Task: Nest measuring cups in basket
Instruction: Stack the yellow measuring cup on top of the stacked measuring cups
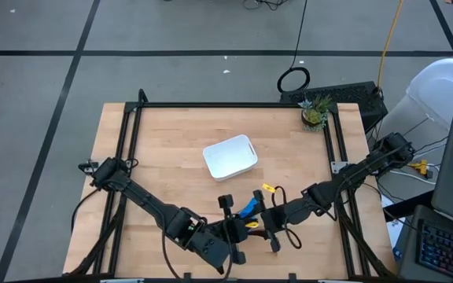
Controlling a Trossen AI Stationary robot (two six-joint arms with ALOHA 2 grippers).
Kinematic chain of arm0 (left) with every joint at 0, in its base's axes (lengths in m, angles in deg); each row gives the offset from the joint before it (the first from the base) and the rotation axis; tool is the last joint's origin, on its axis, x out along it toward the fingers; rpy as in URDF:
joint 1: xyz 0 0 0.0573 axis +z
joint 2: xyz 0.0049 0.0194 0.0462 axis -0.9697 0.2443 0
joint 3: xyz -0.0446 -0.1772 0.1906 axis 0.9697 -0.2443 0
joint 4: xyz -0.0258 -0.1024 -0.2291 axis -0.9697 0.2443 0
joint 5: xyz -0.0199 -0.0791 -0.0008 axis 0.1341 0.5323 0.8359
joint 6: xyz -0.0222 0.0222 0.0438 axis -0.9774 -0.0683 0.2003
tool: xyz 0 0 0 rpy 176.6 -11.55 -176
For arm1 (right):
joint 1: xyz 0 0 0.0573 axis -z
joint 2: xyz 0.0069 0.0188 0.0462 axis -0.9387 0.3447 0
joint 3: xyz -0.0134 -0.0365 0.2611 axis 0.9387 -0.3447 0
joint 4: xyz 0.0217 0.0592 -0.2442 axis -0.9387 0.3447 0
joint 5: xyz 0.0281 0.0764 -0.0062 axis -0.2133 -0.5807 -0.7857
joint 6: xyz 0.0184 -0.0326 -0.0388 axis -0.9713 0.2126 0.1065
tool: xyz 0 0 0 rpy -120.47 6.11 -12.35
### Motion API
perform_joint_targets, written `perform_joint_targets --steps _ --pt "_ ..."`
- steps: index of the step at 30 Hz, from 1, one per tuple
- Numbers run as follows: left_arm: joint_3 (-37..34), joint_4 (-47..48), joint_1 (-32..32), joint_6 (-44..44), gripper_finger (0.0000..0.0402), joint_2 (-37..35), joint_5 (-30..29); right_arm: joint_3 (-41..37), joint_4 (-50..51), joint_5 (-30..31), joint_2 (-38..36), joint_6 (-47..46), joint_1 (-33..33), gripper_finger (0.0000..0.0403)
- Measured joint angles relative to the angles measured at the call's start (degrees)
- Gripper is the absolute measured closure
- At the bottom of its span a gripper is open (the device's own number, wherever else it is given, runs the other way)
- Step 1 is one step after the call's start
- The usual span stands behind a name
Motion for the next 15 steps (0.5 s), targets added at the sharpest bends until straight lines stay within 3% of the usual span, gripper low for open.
perform_joint_targets --steps 8,15 --pt "0.0 0.0 0.2 0.4 0.0399 0.0 1.4 0.0 0.9 -0.2 0.0 0.3 0.1 0.0253" --pt "-0.1 20.0 -0.8 -12.3 0.0398 0.0 3.0 0.1 13.9 2.5 -2.4 0.3 -0.2 0.0254"
